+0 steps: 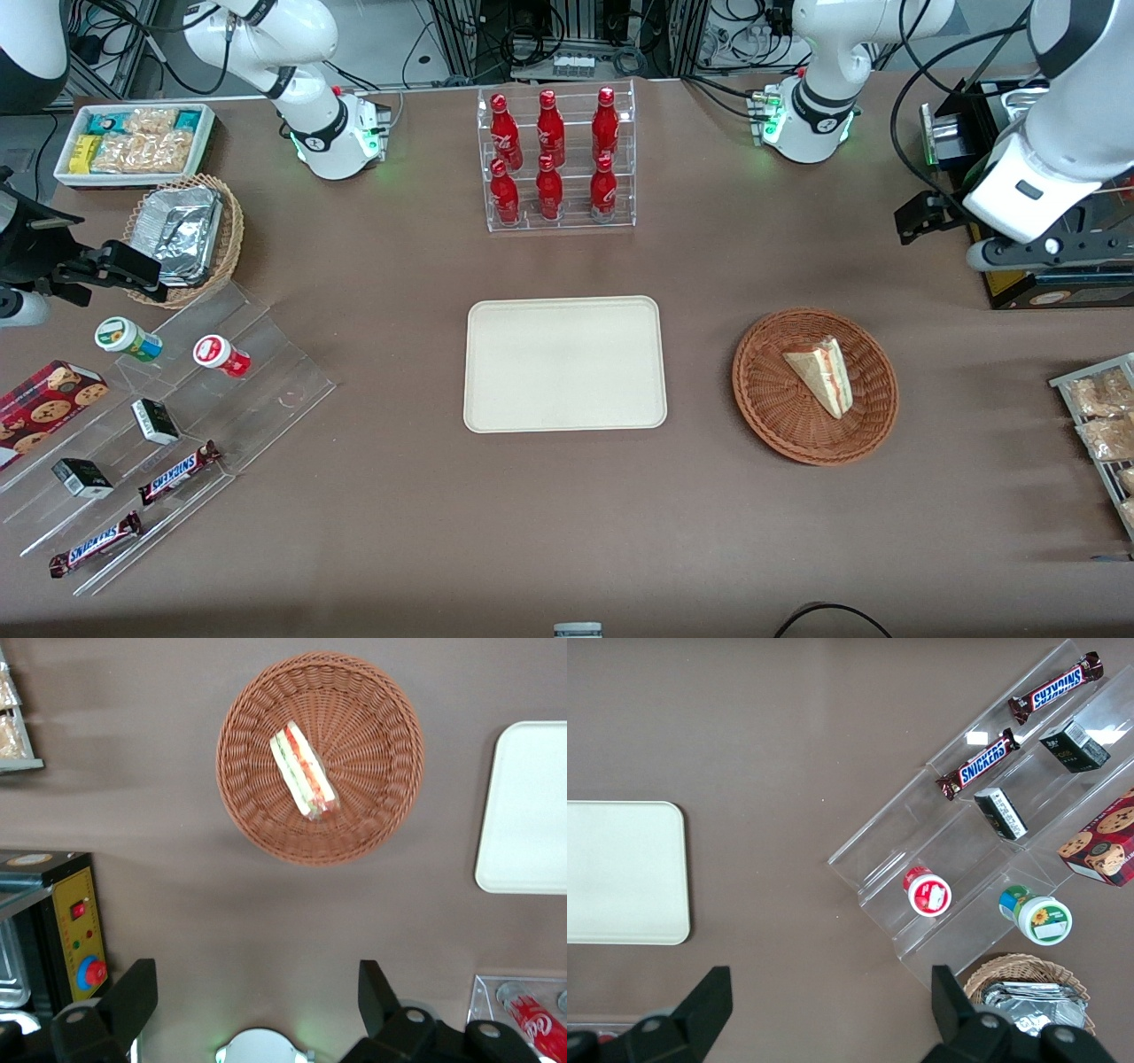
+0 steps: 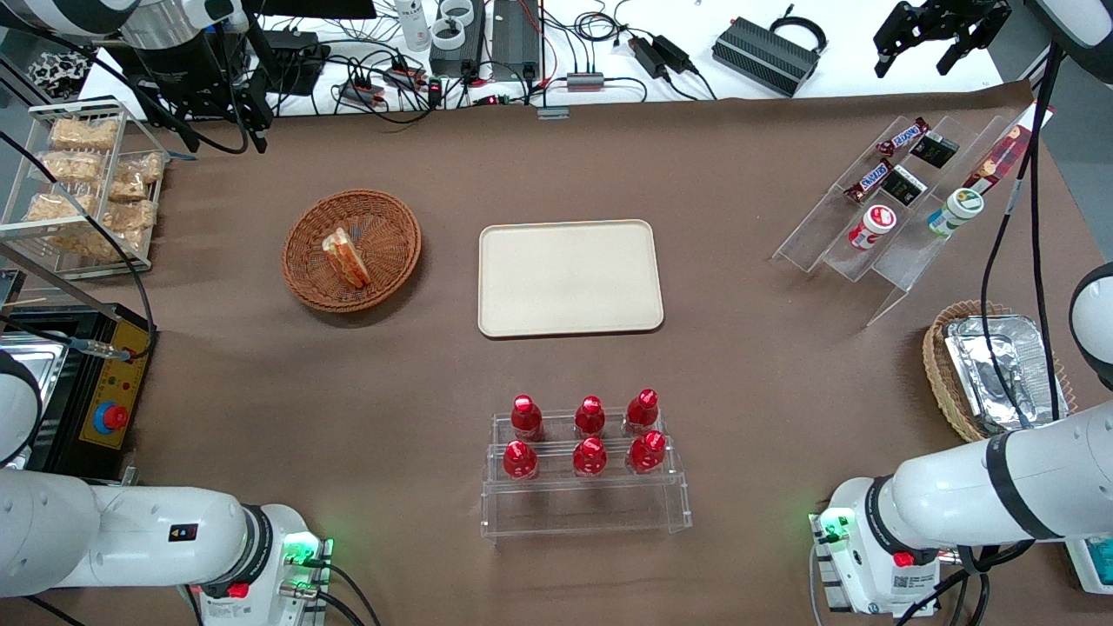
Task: Place sandwich from basket to tray
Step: 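Move the left gripper over the sandwich in the wicker basket, then lower the left gripper and close it on the wrapped sandwich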
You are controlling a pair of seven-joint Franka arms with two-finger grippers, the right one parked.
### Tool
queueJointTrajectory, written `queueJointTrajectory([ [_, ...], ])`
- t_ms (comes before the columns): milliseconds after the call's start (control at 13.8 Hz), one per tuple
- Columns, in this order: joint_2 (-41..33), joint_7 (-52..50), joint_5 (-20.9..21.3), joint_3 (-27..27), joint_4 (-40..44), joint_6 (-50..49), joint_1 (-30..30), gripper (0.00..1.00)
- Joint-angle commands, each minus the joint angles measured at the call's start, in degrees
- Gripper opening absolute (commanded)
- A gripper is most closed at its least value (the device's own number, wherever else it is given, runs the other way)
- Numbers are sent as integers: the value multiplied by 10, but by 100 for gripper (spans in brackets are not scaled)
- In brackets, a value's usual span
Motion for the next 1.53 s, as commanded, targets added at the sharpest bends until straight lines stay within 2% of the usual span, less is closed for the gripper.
queueJointTrajectory([
  [0, 1, 9, -6, 11, -58, 67, 6, 100],
  [218, 6, 8, -4, 16, -122, 162, 6, 100],
  [364, 30, -3, -4, 16, -133, 197, 9, 100],
  [727, 78, -78, -13, 15, -131, 244, 8, 100],
  [945, 111, -163, -16, 15, -133, 277, 5, 100],
  [1455, 163, -248, -11, 11, -143, 324, -27, 100],
])
